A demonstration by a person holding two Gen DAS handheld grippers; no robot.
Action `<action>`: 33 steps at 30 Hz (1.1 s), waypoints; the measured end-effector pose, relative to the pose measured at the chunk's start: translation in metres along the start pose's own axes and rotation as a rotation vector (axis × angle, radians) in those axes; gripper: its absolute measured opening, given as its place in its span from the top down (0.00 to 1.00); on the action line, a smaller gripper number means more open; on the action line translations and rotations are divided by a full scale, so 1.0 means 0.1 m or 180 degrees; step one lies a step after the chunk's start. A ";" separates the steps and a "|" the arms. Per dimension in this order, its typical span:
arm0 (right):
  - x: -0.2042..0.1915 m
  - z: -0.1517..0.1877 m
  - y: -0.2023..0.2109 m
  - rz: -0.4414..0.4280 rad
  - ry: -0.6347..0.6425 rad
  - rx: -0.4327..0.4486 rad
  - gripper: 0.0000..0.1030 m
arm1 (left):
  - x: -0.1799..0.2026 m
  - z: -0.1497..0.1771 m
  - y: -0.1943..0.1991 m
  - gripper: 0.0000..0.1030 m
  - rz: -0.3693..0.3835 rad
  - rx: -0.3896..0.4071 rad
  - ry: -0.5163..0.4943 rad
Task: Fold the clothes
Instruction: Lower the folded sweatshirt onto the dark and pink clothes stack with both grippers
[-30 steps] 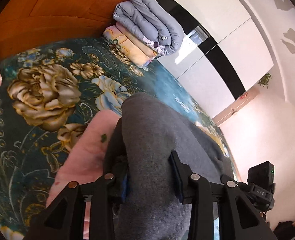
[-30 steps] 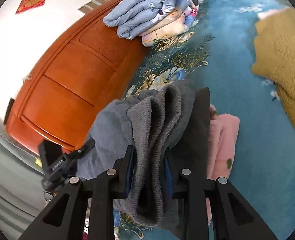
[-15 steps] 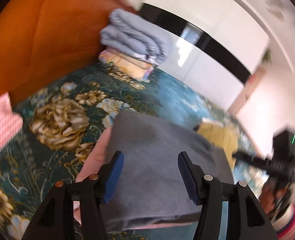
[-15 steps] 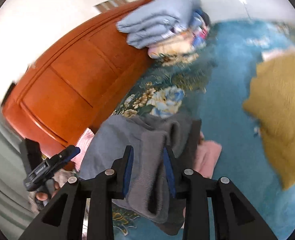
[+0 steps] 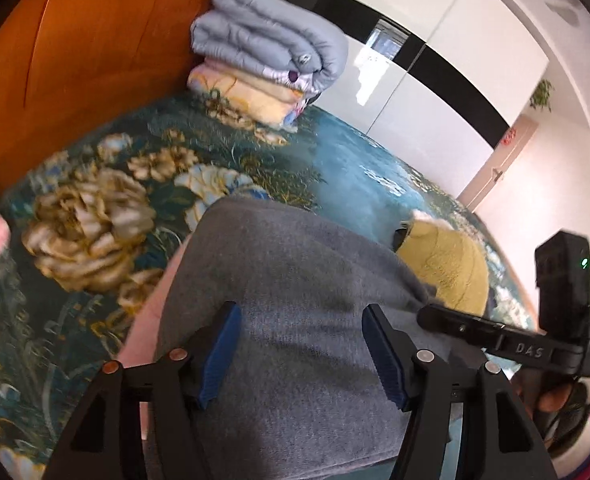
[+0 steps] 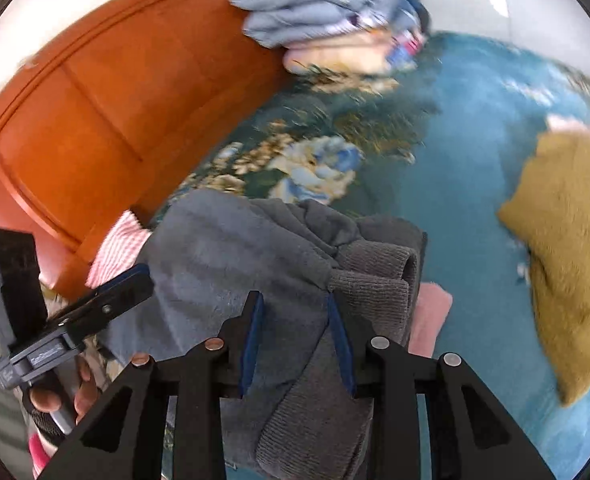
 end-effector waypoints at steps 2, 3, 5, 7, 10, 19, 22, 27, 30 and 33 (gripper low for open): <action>0.04 0.00 -0.02 -0.0019 -0.0063 -0.0044 0.66 | -0.02 -0.01 -0.01 0.35 0.0002 -0.0008 0.0070; 0.04 0.00 -0.02 -0.0036 -0.0063 -0.0063 0.66 | -0.02 -0.01 0.00 0.35 -0.0007 -0.0010 0.0095; -0.03 0.01 0.09 -0.0102 0.0090 -0.0018 0.66 | 0.01 0.01 0.09 0.35 -0.0027 0.0019 0.0099; -0.09 0.04 0.23 -0.0160 0.0205 0.0070 0.66 | 0.08 0.05 0.22 0.35 -0.0039 0.0077 0.0012; -0.23 0.17 0.46 -0.0279 0.0409 0.0176 0.66 | 0.19 0.14 0.39 0.34 -0.0107 0.0149 -0.0162; -0.26 0.46 0.33 -0.0093 0.0617 0.0094 0.66 | 0.20 0.37 0.21 0.32 -0.0265 0.0006 -0.0299; -0.17 0.42 0.24 -0.0140 0.0434 0.0052 0.66 | 0.19 0.36 0.12 0.30 -0.0283 -0.0006 -0.0325; -0.12 0.41 0.14 -0.0173 0.0321 0.0029 0.66 | 0.16 0.37 0.08 0.28 -0.0335 0.0060 -0.0253; -0.16 0.45 0.27 -0.0291 0.0372 0.0142 0.66 | 0.23 0.40 0.22 0.27 -0.0399 0.0236 -0.0282; -0.17 0.50 0.50 -0.0389 0.0458 0.0335 0.66 | 0.33 0.46 0.37 0.27 -0.0477 0.0460 -0.0324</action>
Point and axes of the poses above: each gripper's, at about its wrist camera, not at the fingertips, and y roughly against the way its jaws point, x to its right, z to its underside, the point moved 6 cm from there along -y, roughly the way its jaws point, and after that the axes turned 1 degree about -x, right-handed, at the moved point
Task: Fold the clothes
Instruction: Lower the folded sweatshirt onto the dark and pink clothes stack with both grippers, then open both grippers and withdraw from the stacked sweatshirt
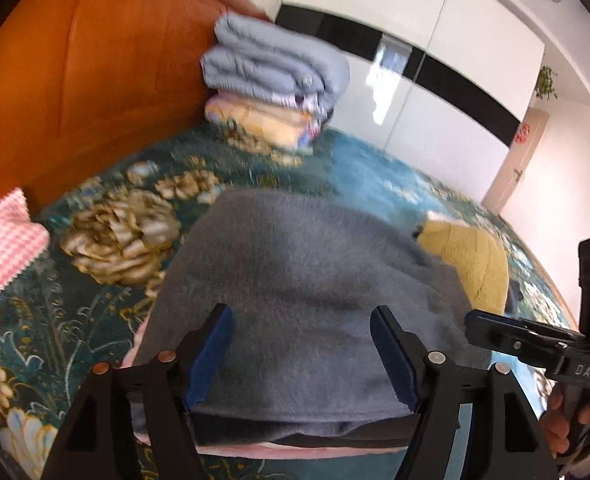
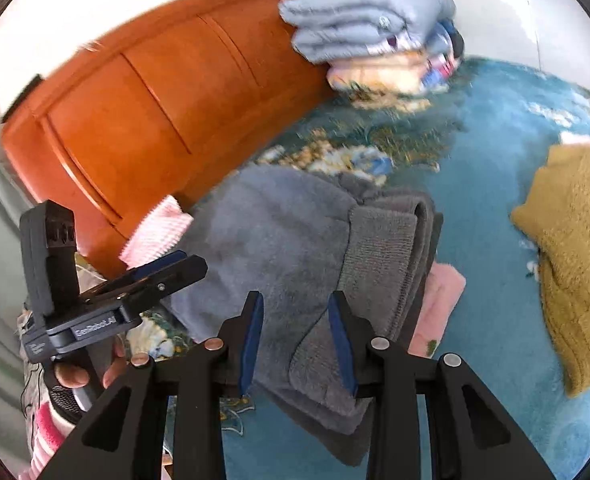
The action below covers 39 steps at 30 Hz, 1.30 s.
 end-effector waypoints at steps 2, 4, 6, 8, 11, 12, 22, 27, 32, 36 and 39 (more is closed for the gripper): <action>0.01 0.05 0.11 0.0018 0.0031 0.0076 0.66 | 0.05 0.07 0.07 0.27 -0.0077 0.0101 -0.0007; 0.02 0.13 0.15 0.0051 0.0092 0.0087 0.66 | 0.11 0.18 0.11 0.27 -0.0177 0.0179 -0.0018; 0.04 0.22 0.18 0.0097 0.0151 0.0099 0.58 | 0.13 0.30 0.13 0.24 -0.0304 0.0260 0.0080; 0.07 0.31 0.19 0.0147 0.0198 0.0091 0.48 | 0.11 0.44 0.12 0.21 -0.0377 0.0332 0.0298; 0.12 0.48 0.18 0.0152 0.0219 0.0052 0.48 | 0.11 0.62 0.06 0.21 -0.0412 0.0346 0.0545; 0.14 0.54 0.17 0.0176 0.0222 0.0045 0.48 | 0.12 0.67 0.04 0.21 -0.0469 0.0347 0.0562; 0.34 0.93 0.05 0.0356 0.0287 0.0075 0.36 | 0.18 1.06 -0.17 0.00 -0.0969 0.0465 0.0587; 0.43 1.07 -0.01 0.0383 0.0306 0.0102 0.32 | 0.22 1.28 -0.26 0.00 -0.1066 0.0485 0.0582; 0.52 1.11 -0.01 0.0486 0.0322 0.0317 0.21 | 0.34 1.35 -0.30 0.00 -0.1457 0.0596 0.0340; 0.53 1.15 -0.05 0.0518 0.0351 0.0423 0.10 | 0.35 1.40 -0.27 0.00 -0.1638 0.0654 0.0328; 0.56 1.17 -0.09 0.0536 0.0325 0.0525 0.02 | 0.31 1.41 -0.23 0.00 -0.1665 0.0712 0.0452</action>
Point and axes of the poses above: each gripper's, at about its wrist camera, not at the fingertips, and y roughly against the way its jaws point, x to its right, z to its underside, the point moved 6 cm from there along -y, roughly the way its jaws point, and after that the axes turned 1 degree about -x, right-handed, at the moved point
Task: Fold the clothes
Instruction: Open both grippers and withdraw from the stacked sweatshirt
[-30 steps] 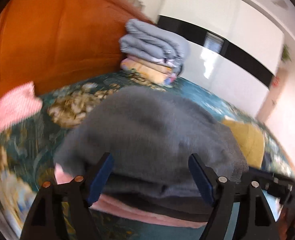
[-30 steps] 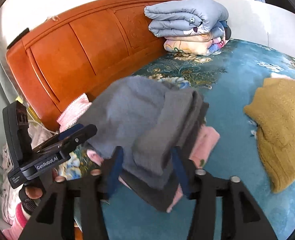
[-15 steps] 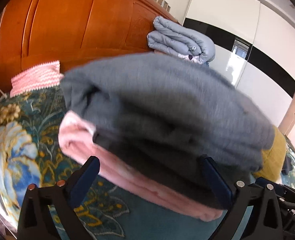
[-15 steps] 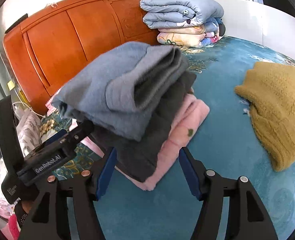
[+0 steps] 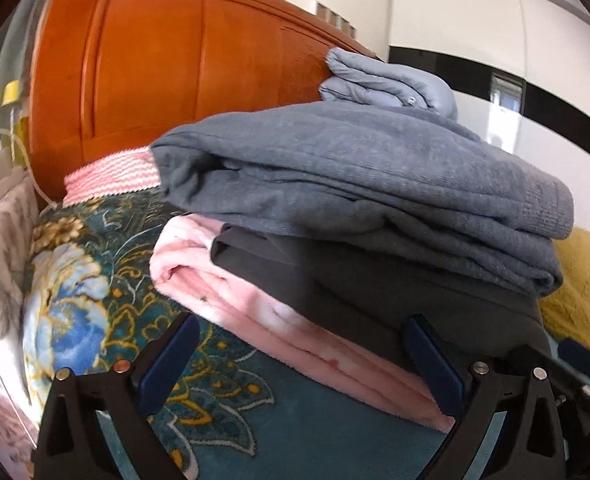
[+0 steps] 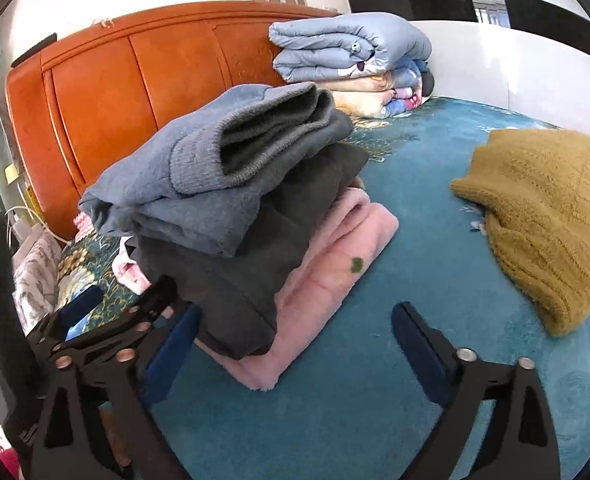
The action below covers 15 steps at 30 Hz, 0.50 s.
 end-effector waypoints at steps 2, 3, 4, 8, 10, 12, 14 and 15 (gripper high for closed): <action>-0.01 0.01 -0.03 0.0008 0.0028 0.0043 0.02 | -0.02 0.00 -0.02 0.00 -0.0055 -0.0008 0.0034; -0.02 0.02 -0.04 0.0036 0.0062 0.0083 0.01 | -0.02 0.00 -0.04 0.00 -0.0078 -0.0027 0.0032; -0.03 0.02 -0.05 0.0063 0.0094 0.0122 0.01 | -0.02 0.00 -0.06 0.00 -0.0083 -0.0055 0.0037; -0.02 0.04 -0.10 0.0064 0.0102 0.0157 0.00 | -0.06 0.06 -0.08 0.00 -0.0137 -0.0144 0.0088; -0.02 0.05 -0.12 0.0045 0.0109 0.0147 0.00 | -0.07 0.07 -0.10 0.00 -0.0149 -0.0177 0.0118; -0.03 0.07 -0.13 0.0042 0.0126 0.0135 0.00 | -0.08 0.08 -0.12 0.00 -0.0165 -0.0211 0.0128; -0.03 0.08 -0.14 0.0037 0.0133 0.0118 0.00 | -0.07 0.09 -0.13 0.00 -0.0199 -0.0220 0.0114; -0.02 0.09 -0.15 0.0032 0.0129 0.0113 0.00 | -0.07 0.10 -0.12 0.00 -0.0214 -0.0211 0.0096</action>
Point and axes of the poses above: each gripper's, at about its wrist camera, not at the fingertips, and y roughly against the way its jaws point, x to its right, z to its underside, the point moved 6 cm from there along -y, roughly the way its jaws point, and after that the axes turned 1 degree about -x, right-handed, at the moved point
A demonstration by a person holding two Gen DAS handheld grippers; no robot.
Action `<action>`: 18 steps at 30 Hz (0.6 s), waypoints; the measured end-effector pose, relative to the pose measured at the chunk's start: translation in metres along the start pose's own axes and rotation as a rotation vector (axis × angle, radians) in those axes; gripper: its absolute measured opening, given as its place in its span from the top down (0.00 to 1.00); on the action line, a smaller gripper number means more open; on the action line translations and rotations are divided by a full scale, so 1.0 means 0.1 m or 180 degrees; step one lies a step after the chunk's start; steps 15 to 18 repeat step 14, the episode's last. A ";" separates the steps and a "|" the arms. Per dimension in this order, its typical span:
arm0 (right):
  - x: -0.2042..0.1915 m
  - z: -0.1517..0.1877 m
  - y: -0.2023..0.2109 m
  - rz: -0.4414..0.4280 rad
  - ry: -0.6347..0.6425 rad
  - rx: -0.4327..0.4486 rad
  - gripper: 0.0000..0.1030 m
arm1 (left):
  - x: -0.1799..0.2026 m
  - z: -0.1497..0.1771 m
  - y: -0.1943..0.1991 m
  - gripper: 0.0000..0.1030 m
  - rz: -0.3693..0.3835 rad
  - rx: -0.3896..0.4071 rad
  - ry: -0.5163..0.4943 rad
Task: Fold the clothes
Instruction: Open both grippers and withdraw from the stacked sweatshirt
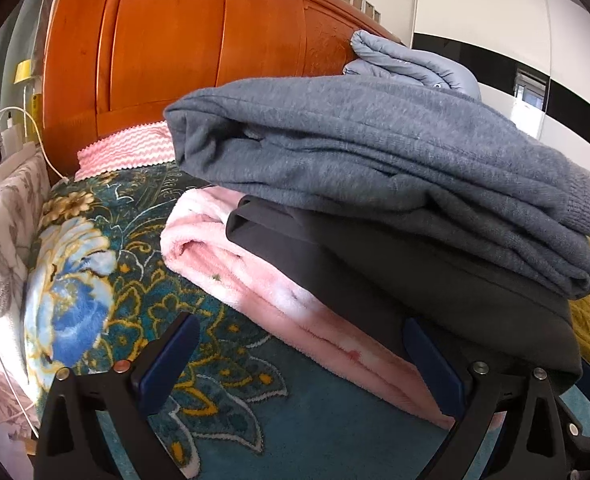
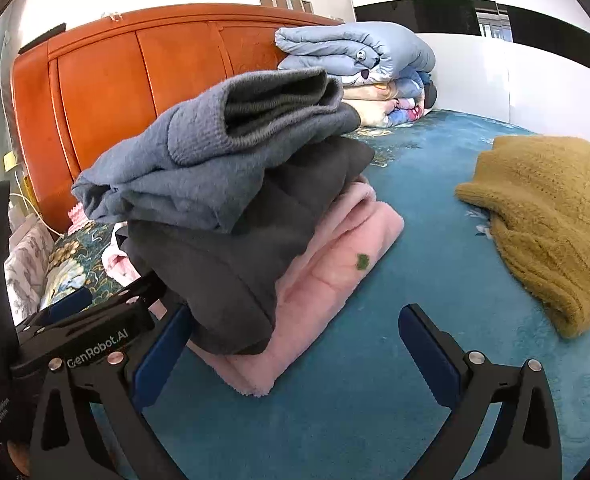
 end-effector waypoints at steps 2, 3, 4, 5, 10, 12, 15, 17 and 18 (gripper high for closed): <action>0.02 0.01 0.02 -0.0015 -0.0041 0.0021 0.00 | 0.02 0.00 0.02 0.00 -0.0015 0.0029 -0.0047; 0.04 0.01 0.03 -0.0023 -0.0063 0.0031 0.00 | 0.03 0.00 0.03 0.00 -0.0022 0.0045 -0.0070; 0.05 0.01 0.04 -0.0028 -0.0097 0.0048 0.00 | 0.04 0.00 0.03 0.00 -0.0027 0.0059 -0.0087; 0.08 0.01 0.06 -0.0032 -0.0142 0.0068 0.00 | 0.05 0.00 0.04 0.00 -0.0029 0.0072 -0.0102; 0.11 0.01 0.13 -0.0023 -0.0202 0.0154 0.00 | 0.06 -0.01 0.06 0.00 -0.0015 0.0107 -0.0120; 0.09 0.01 0.17 0.0013 -0.0167 0.0215 0.00 | 0.07 -0.01 0.07 0.00 -0.0002 0.0121 -0.0122; 0.07 0.00 0.20 0.0044 -0.0129 0.0263 0.00 | 0.07 -0.01 0.08 0.00 0.0021 0.0128 -0.0130; 0.07 0.00 0.20 0.0044 -0.0129 0.0263 0.00 | 0.07 -0.01 0.08 0.00 0.0021 0.0128 -0.0130; 0.07 0.00 0.20 0.0044 -0.0129 0.0263 0.00 | 0.07 -0.01 0.08 0.00 0.0021 0.0128 -0.0130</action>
Point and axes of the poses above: each gripper's, at about its wrist camera, not at the fingertips, and y roughly against the way its jaws point, x to its right, z to its underside, the point moved 6 cm from there along -y, roughly the way its jaws point, and after that the axes turned 1 degree about -x, right-handed, at the moved point
